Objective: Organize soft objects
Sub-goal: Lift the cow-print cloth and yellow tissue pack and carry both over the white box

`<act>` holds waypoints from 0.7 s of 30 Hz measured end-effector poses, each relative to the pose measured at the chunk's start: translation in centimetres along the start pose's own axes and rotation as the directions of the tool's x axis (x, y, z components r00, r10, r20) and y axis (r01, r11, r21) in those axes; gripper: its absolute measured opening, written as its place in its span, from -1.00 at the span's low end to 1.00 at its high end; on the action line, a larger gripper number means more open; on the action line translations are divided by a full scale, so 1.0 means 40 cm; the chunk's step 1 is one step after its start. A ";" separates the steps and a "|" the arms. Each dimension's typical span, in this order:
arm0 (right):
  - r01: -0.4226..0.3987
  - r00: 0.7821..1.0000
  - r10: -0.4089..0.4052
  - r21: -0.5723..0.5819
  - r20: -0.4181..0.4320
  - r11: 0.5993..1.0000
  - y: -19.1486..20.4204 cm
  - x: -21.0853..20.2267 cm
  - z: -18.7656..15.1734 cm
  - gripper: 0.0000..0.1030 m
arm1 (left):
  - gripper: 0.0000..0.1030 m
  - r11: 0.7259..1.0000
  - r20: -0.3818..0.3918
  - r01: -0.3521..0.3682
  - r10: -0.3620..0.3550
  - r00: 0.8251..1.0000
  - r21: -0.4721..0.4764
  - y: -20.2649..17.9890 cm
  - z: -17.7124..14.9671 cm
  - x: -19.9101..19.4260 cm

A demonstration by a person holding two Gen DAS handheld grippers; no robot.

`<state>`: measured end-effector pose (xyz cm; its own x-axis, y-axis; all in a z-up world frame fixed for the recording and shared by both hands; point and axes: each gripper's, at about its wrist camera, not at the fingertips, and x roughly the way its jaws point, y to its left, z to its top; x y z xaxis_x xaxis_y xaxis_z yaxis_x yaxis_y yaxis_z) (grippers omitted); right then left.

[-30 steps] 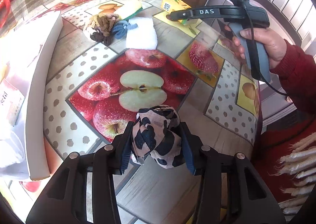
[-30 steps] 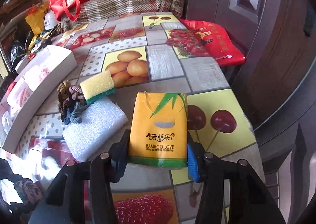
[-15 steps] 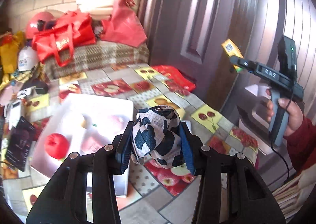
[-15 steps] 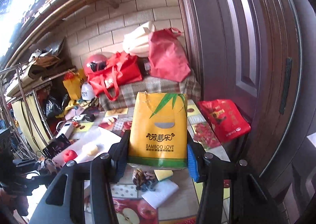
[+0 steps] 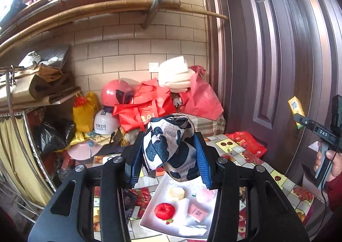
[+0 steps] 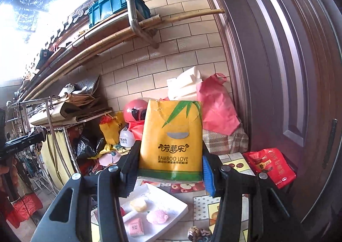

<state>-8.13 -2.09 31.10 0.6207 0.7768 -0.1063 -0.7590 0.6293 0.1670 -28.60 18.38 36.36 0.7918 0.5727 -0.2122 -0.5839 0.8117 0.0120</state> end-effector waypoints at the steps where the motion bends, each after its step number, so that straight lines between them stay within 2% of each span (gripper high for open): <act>1: -0.007 1.000 0.007 -0.004 0.008 1.000 0.013 -0.003 0.004 -0.03 | -0.14 1.000 0.012 -0.003 0.003 1.000 -0.001 0.003 0.000 -0.014; 10: -0.056 0.998 0.056 -0.010 0.028 0.998 0.088 -0.010 0.011 -0.03 | -0.14 0.999 0.049 0.011 -0.009 0.999 -0.035 0.047 0.008 -0.063; 21: -0.086 0.996 0.087 -0.047 0.019 0.995 0.143 0.004 0.021 -0.03 | -0.14 0.997 0.059 0.048 -0.045 0.997 -0.057 0.052 0.016 -0.027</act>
<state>-12.20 1.60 32.84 0.5562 0.8279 -0.0726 -0.8178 0.5608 0.1291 -30.56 19.51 37.23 0.8263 0.5415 -0.1550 -0.5544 0.8305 -0.0544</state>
